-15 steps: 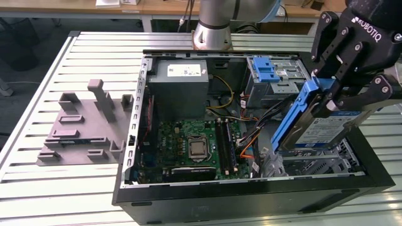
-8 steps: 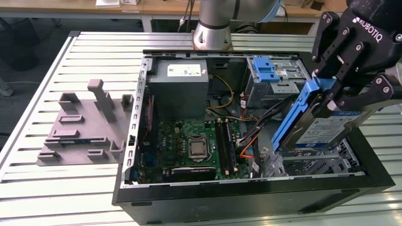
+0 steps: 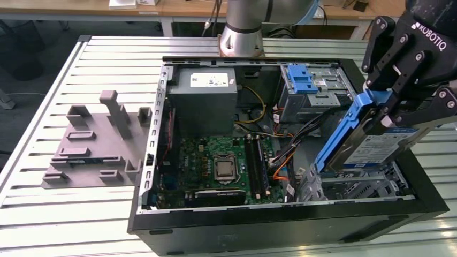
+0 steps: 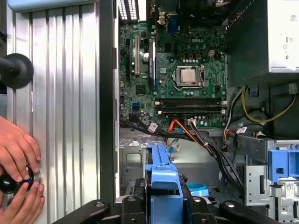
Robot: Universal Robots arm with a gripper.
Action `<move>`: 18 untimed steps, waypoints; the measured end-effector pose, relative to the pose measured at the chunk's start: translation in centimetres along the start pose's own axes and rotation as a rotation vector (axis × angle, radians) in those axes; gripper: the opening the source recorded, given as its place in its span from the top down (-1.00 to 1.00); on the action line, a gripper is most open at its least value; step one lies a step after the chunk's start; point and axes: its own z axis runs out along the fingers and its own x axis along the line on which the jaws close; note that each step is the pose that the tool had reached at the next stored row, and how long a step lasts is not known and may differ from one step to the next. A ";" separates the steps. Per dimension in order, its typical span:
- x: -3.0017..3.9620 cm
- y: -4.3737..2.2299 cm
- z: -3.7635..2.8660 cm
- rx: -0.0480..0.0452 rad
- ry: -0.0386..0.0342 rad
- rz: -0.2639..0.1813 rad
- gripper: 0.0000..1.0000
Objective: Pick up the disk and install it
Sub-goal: 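Insert the disk into the insertion slot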
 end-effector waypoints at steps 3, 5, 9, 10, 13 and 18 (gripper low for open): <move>0.00 -0.11 0.25 0.0000 -0.0009 0.000 0.27; -0.01 -0.19 0.35 0.0000 -0.0025 0.000 0.27; -0.07 -0.33 0.52 -0.0001 -0.0045 0.000 0.27; -0.08 -0.38 0.55 -0.0001 -0.0044 0.000 0.27; -0.10 -0.62 0.66 -0.0002 -0.0042 0.000 0.27; -0.10 -0.73 0.95 -0.0001 -0.0043 0.000 0.27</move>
